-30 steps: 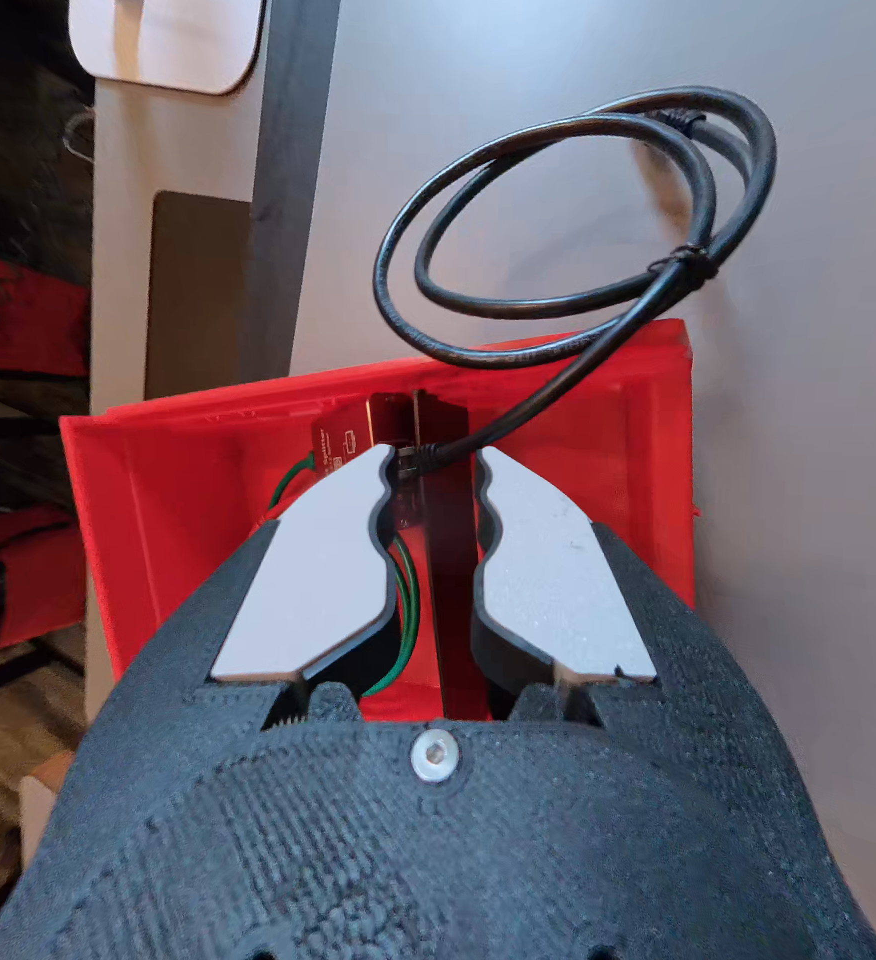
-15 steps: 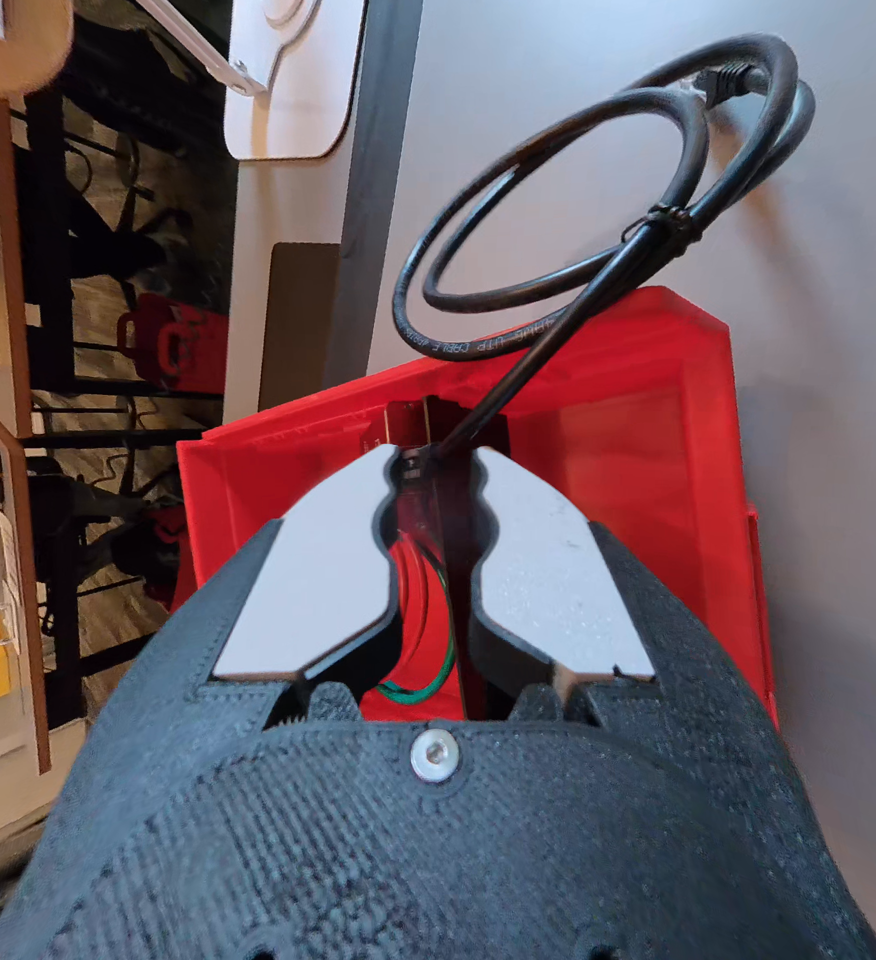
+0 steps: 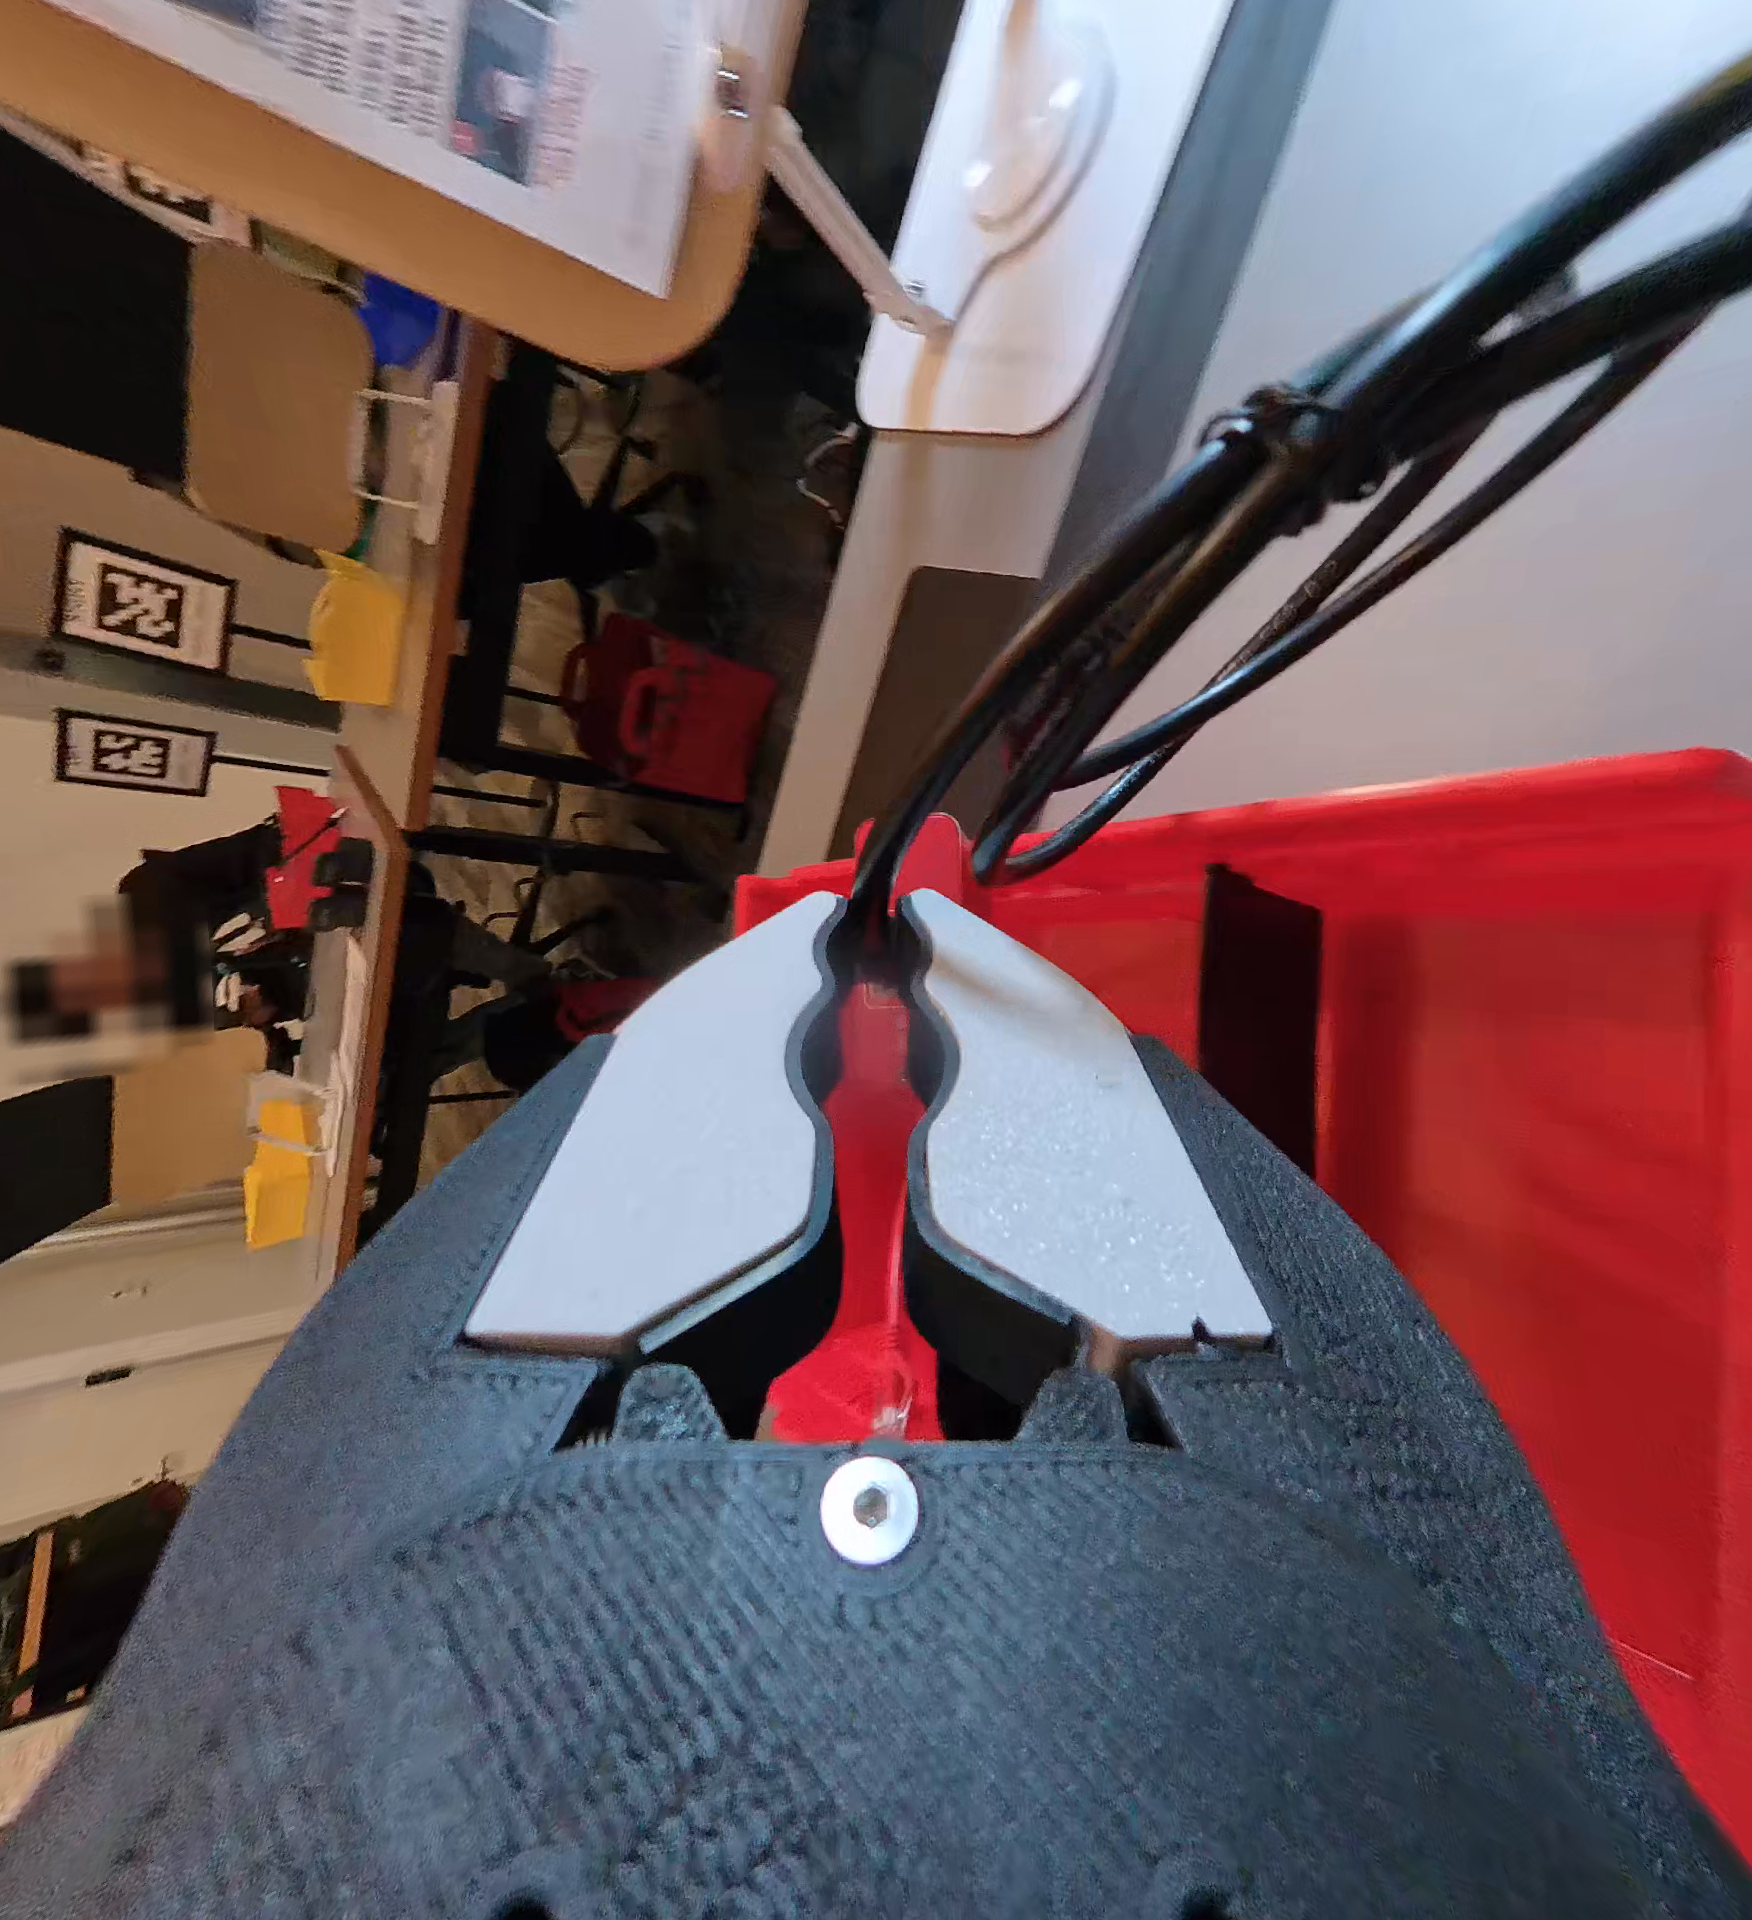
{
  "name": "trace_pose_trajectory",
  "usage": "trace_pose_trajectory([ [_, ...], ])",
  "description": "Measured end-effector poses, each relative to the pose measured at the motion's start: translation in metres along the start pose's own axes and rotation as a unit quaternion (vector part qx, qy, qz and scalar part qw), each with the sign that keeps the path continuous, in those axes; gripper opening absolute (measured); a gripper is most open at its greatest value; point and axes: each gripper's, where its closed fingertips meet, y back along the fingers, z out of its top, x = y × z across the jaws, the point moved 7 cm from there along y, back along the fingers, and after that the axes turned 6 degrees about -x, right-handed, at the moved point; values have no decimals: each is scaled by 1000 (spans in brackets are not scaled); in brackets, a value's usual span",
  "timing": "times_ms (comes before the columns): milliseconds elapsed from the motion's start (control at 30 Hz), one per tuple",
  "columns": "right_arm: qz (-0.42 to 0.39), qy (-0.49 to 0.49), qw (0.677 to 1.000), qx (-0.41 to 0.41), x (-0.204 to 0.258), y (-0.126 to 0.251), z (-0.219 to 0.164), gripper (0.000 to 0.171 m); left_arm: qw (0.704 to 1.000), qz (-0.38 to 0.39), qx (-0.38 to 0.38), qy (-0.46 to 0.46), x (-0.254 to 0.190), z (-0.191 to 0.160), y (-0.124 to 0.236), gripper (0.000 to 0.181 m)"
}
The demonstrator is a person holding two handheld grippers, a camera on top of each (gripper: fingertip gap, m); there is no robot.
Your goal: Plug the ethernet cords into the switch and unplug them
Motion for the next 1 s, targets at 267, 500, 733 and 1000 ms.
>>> trace_pose_trajectory([
  [267,2,-8,1000,-6,0,0,1,15,992,122,-24,27,67,30,48,7],
  [500,11,-10,999,-38,2,1,17,15,975,198,-84,51,105,74,104,6],
  [733,45,-12,989,-137,1,0,80,22,957,184,-196,113,101,131,151,6],
  [1000,147,-41,954,-258,-2,-22,157,54,913,9,-370,169,23,205,167,5],
])
